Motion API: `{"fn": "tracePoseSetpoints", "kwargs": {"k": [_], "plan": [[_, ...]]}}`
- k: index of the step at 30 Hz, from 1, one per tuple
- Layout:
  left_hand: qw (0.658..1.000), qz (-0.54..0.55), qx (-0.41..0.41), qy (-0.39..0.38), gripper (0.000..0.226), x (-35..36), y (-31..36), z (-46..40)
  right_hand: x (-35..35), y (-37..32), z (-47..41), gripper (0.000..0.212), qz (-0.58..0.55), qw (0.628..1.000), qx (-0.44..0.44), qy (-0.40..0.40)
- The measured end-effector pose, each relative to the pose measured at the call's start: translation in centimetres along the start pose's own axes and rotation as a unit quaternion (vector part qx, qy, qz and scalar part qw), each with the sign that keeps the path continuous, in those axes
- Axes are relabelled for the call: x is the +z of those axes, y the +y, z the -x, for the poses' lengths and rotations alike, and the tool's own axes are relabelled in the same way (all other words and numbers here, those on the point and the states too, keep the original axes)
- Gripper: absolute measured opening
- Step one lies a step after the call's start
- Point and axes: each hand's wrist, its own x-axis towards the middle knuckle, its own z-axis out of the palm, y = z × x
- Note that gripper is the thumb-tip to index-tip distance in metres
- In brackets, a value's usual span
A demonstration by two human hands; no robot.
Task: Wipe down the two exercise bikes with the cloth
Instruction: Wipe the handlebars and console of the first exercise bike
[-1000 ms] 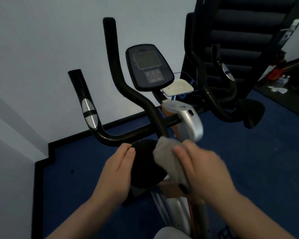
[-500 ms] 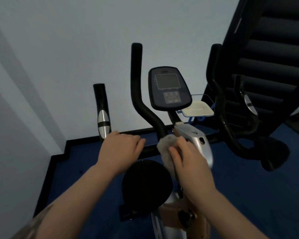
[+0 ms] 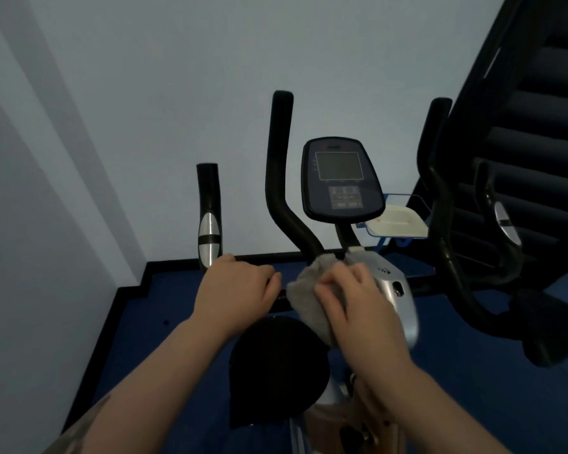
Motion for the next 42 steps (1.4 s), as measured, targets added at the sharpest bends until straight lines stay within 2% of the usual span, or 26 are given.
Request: {"fn": "tracePoseSetpoints", "kwargs": {"k": [3, 7, 9, 12, 15, 19, 22, 24, 26, 30, 33, 38, 42], "plan": [[1.000, 0.005, 0.012, 0.026, 0.041, 0.0, -0.2, 0.0, 0.2, -1.0, -4.4, 0.008, 0.000, 0.999, 0.015, 0.043], [1.000, 0.024, 0.019, -0.007, 0.041, -0.2, -0.3, 0.3, 1.0, -1.6, -4.6, 0.013, 0.047, 0.997, 0.044, 0.041], [0.998, 0.060, 0.021, -0.022, 0.037, -0.6, -0.5, 0.5, 0.7, -1.0, -2.0, 0.010, 0.052, 0.997, 0.044, 0.029], [0.984, 0.177, 0.001, -0.024, 0.031, -2.4, -1.0, 0.1, -0.3, -0.7, -1.0, 0.013, 0.044, 0.998, 0.040, 0.027], [0.983, 0.174, 0.015, 0.064, 0.030, -3.3, -2.3, -2.2, 0.2, -2.0, -5.3, 0.010, 0.050, 0.997, 0.012, 0.062], [0.970, 0.154, -0.020, 0.185, 0.010, -3.4, -5.5, -6.1, 2.4, -3.6, -8.3, 0.015, 0.092, 0.990, 0.003, 0.104], [0.963, 0.113, -0.085, 0.228, 0.032, -2.5, -6.8, -7.6, 3.3, -2.5, -4.2, 0.028, 0.102, 0.987, 0.006, 0.121], [0.958, 0.134, -0.129, 0.220, 0.043, -2.0, -6.7, -7.9, 3.1, -1.9, -2.6, 0.029, 0.069, 0.993, 0.005, 0.099], [0.957, 0.141, -0.157, 0.198, 0.046, -1.5, -6.8, -8.2, 2.1, -1.4, -4.4, 0.015, 0.006, 0.997, -0.001, 0.083], [0.964, 0.138, -0.157, 0.162, 0.044, -1.4, -7.2, -8.6, 1.0, -4.0, -11.4, 0.008, -0.036, 0.992, -0.078, 0.090], [0.963, 0.143, -0.163, 0.160, 0.042, -1.6, -7.1, -8.5, 2.6, -5.2, -13.6, 0.014, 0.032, 0.993, -0.092, 0.064], [0.960, 0.154, -0.167, 0.163, 0.041, -1.6, -7.2, -8.5, 2.9, -3.1, -9.2, 0.032, 0.073, 0.990, -0.099, 0.067], [0.966, 0.135, -0.161, 0.153, 0.041, -1.6, -7.2, -8.7, 2.3, -4.3, -11.4, 0.021, 0.060, 0.987, -0.123, 0.079]]}}
